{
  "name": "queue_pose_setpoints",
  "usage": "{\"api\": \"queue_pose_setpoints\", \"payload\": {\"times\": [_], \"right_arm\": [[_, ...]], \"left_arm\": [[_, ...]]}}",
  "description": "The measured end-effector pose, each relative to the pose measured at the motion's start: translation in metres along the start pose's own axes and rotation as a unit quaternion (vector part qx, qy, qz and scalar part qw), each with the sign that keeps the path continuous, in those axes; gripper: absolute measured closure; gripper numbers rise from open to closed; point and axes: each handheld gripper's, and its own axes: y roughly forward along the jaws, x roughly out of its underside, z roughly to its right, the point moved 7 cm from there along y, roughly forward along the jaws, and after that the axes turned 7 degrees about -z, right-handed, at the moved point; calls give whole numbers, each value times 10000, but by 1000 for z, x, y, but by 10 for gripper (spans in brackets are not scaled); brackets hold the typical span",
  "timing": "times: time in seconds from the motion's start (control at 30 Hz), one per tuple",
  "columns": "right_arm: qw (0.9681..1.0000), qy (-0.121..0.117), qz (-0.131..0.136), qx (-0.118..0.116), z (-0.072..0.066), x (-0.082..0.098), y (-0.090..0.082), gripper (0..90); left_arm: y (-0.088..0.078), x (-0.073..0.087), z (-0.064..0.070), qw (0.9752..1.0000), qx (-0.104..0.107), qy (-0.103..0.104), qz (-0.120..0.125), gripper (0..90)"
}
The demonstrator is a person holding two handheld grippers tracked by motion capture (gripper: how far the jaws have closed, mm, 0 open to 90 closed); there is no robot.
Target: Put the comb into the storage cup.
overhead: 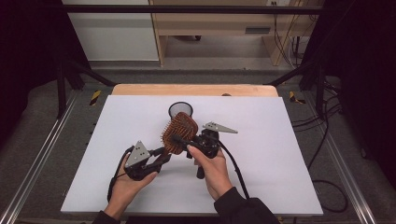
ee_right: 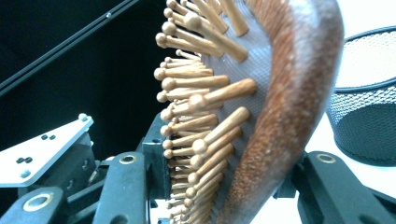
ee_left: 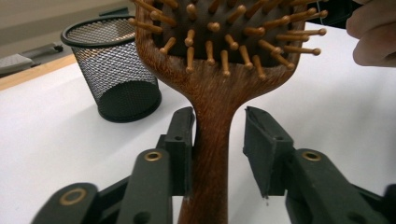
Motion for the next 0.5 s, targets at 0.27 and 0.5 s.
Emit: {"api": "queue_pose_setpoints", "payload": {"times": [0.27,0.5], "right_arm": [[9999,-1,109,39,4,-15,-5,524],[9997,-50,213,119,9,-27,-12,524]], "left_arm": [[-15,1,-4,9996,-221,91,148,474],[-42,5,-15,9975,-598,-4,376,354]]}}
